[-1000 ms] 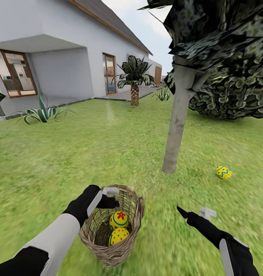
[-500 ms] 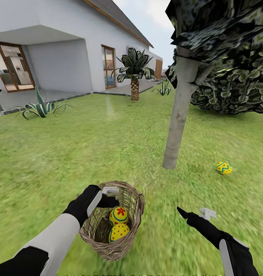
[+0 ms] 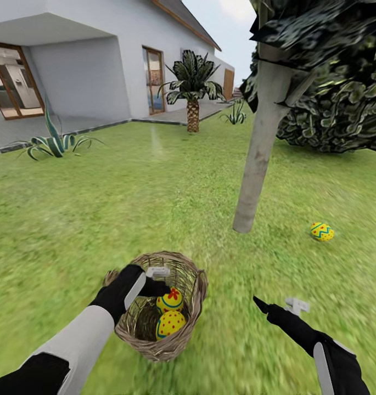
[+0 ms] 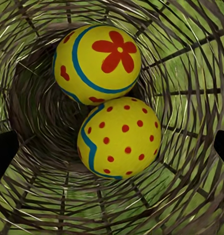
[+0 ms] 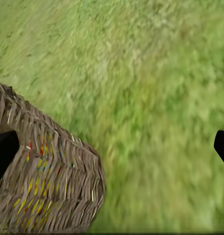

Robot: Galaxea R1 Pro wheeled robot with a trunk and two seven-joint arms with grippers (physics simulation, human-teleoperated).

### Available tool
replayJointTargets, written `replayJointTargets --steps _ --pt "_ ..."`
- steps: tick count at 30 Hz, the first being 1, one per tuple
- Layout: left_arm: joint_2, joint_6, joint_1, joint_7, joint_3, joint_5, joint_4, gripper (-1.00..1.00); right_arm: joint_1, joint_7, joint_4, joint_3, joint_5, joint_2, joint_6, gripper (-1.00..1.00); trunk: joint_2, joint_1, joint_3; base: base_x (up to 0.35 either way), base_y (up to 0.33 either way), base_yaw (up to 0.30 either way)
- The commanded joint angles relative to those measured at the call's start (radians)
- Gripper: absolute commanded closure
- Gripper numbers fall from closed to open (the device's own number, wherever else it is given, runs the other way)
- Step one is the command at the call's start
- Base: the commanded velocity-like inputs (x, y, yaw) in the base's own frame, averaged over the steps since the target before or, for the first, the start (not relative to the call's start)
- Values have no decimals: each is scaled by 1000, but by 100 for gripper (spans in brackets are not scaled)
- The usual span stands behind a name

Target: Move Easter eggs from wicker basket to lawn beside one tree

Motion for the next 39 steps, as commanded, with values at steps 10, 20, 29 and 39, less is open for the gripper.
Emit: replayJointTargets --steps 10,20,29,39 --pt "0 -41 -1 -1 -2 -2 1 -100 -1 3 -1 -3 -7 1 9 -100 -3 4 -40 0 0 0" --pt "0 -45 -1 -1 -2 -2 1 -100 -1 1 0 -3 -7 1 9 -100 -5 9 -78 0 0 0" --pt "0 -46 -1 -1 -2 -1 1 -100 -1 1 1 -3 -7 1 9 -100 -7 13 -113 0 0 0" --pt "0 -47 -1 -1 -2 0 1 -100 -1 1 1 -3 -7 1 9 -100 -9 16 -140 0 0 0"
